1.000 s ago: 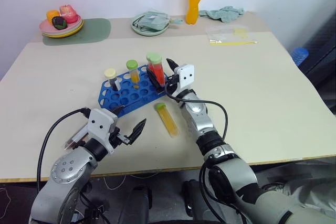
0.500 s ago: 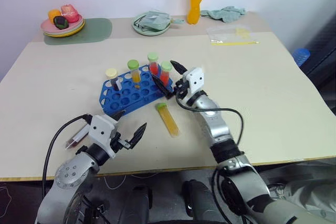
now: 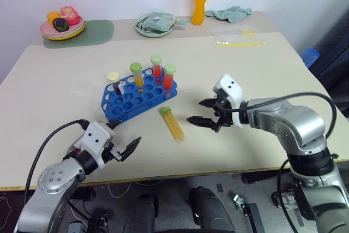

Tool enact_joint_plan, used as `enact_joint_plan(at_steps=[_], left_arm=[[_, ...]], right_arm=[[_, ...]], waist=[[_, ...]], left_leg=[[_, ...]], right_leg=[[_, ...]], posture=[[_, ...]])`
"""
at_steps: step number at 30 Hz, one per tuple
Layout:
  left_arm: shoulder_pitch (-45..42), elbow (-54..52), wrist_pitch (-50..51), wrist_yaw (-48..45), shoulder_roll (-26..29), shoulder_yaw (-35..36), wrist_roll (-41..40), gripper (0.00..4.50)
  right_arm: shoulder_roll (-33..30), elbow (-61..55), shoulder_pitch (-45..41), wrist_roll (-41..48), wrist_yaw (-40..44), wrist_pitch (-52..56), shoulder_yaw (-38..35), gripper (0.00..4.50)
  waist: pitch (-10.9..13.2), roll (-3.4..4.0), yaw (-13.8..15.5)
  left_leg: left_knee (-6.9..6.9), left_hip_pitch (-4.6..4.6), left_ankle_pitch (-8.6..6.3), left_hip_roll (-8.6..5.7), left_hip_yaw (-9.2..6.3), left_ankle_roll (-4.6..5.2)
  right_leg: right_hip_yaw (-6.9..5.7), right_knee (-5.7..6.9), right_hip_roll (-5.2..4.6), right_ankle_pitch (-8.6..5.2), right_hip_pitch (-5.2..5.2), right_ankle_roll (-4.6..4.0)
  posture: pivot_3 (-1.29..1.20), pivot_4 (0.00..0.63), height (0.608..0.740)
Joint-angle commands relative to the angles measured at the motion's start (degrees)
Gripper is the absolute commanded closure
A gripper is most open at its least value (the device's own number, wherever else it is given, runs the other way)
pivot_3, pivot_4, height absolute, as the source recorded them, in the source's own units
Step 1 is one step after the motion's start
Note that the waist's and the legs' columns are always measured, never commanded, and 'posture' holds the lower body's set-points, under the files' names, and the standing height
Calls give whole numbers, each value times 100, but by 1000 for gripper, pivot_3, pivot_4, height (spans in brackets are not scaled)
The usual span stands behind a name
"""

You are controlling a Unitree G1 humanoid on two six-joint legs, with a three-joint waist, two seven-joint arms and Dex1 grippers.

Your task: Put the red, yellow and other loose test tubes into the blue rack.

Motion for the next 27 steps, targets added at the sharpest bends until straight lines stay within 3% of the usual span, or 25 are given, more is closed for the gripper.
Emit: enact_joint_plan(at_steps=[1,11,18,21,26,27], left_arm=[[-23,20,-189,-146,67,125,4,0],[491,247,-755,-178,-247,78,146,0],[710,475,-1169,-220,-432,51,300,0],[743,444,-1214,-177,-495,-15,364,0],[768,363,-1191,-152,-556,-30,411,0],[770,353,-1185,-151,-560,-28,414,0]], right_arm=[[471,391,-593,420,-845,839,-51,42],[1567,3190,-1472,2321,-4770,839,-190,42],[1804,3827,-1620,3881,-6436,839,-145,42],[1890,3995,-1592,4076,-6962,839,-228,888],[1930,4075,-1578,4425,-7515,839,-292,3480],[1906,4068,-1599,4546,-7572,839,-269,3758]], waist=[[-3,-5,22],[-4,-7,-1],[-4,-6,-1],[-5,-6,-2],[-5,-5,-7],[-4,-5,-9]], left_leg=[[0,-2,0,0,-2,0],[-5,-11,-1,-3,2,1],[-4,-11,-1,-2,2,2],[-4,-11,-1,-2,2,3],[-4,-11,-1,-1,3,3],[-4,-11,-2,0,3,3]], right_leg=[[-1,-1,0,0,0,0],[-1,-7,-11,1,-6,2],[-2,-4,-7,1,-7,2],[-2,-4,-7,1,-6,2],[-2,-4,-6,1,-6,2],[-2,-4,-5,1,-6,2]], posture=[[0,150,740],[0,150,740],[0,150,740],[0,150,740],[0,150,740],[0,150,740]])
